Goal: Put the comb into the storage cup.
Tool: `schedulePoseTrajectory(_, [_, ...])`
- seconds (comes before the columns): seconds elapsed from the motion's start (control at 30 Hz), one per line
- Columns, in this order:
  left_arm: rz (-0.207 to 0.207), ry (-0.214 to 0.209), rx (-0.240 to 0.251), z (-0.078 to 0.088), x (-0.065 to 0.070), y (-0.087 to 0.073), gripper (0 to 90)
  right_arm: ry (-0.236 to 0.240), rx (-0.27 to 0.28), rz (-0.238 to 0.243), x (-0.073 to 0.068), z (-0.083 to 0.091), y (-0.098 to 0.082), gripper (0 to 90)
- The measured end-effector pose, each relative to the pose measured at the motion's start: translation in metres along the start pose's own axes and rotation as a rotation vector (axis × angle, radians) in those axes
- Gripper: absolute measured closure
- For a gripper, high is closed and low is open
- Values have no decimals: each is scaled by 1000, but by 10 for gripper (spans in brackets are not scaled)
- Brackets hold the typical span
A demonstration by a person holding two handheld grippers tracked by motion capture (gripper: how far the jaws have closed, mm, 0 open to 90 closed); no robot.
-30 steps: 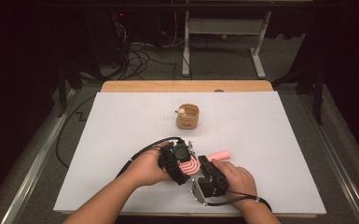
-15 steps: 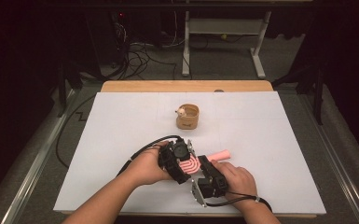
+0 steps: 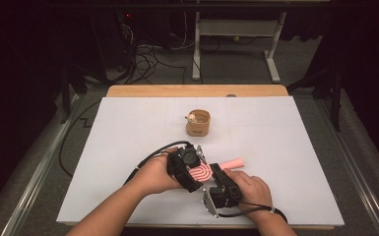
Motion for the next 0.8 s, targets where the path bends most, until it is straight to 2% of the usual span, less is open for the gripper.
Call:
schedulePoseTrajectory(0.1, [0, 14, -2, 0, -1, -1, 171, -1, -4, -5, 0, 0, -1, 811])
schedulePoseTrajectory(0.57, [18, 18, 23, 1, -4, -5, 141, 2, -12, -20, 1, 1, -2, 815])
schedulePoseTrajectory(0.67, [26, 20, 22, 1, -5, -7, 82, 3, -19, -28, 1, 1, -3, 815])
schedulePoseTrajectory(0.8, [37, 26, 25, 1, -7, -10, 52, 2, -25, -39, 1, 1, -5, 815])
Point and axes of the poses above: each handheld gripper's, and its own axes: z roughly backward along the jaws, y roughly out of its top, x roughly to its right, the point moved 1 cm from there along -z, roughly forward along the jaws, and after that the axes turned 6 degrees about -y, right-handed, at the moved point
